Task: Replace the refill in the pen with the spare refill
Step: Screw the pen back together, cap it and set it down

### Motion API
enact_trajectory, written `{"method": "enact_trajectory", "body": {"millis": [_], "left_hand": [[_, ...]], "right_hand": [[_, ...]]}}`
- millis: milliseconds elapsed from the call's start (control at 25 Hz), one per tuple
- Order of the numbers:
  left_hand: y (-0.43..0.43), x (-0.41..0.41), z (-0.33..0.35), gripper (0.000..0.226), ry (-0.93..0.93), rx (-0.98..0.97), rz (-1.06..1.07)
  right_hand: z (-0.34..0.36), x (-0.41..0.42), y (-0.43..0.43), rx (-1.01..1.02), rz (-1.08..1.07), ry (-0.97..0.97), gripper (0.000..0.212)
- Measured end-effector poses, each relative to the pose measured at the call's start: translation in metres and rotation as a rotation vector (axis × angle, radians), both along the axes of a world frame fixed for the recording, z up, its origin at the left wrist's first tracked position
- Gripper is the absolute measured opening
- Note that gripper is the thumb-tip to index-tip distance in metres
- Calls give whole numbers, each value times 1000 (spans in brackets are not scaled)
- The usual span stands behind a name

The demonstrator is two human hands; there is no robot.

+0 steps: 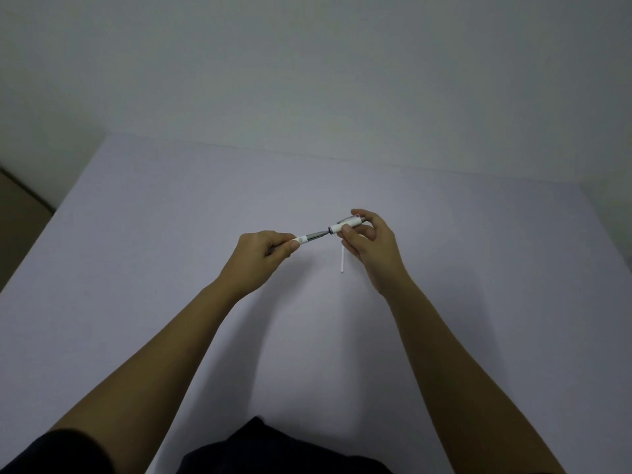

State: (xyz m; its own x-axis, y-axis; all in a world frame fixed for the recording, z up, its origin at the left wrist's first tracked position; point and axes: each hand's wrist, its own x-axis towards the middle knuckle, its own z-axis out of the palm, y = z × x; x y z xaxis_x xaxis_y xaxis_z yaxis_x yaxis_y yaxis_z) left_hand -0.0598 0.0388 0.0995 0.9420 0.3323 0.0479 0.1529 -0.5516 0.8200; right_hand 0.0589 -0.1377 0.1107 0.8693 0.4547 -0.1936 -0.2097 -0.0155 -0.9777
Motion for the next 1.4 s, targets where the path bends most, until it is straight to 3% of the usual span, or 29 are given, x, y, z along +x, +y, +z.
{"method": "enact_trajectory", "body": {"millis": [440,600,720,880,1040,1160,1280,1400], "left_hand": [[-12,6,7,30,-52,65,27],[-13,7,5,36,46,190,-36],[-16,12,-3,32,96,275,-85],[-25,29,-31,42,201,225,27],[-35,50,-66,42,309,177,162],[-47,66,-88,39,332,217,202],[-56,74,-106,33,296,228,223],[-64,79,-119,28,255,116,279]], "right_hand": [[1,-13,16,-120,68,-170,17],[-3,-6,15,-217,105,-209,24],[-17,2,17,-294,127,-194,42],[-49,20,20,-477,219,-219,57],[-93,47,10,-828,274,-393,52],[-128,54,-3,-1035,329,-381,52],[-151,49,-14,-1116,365,-462,54],[-165,46,-21,-1132,344,-575,56]]}}
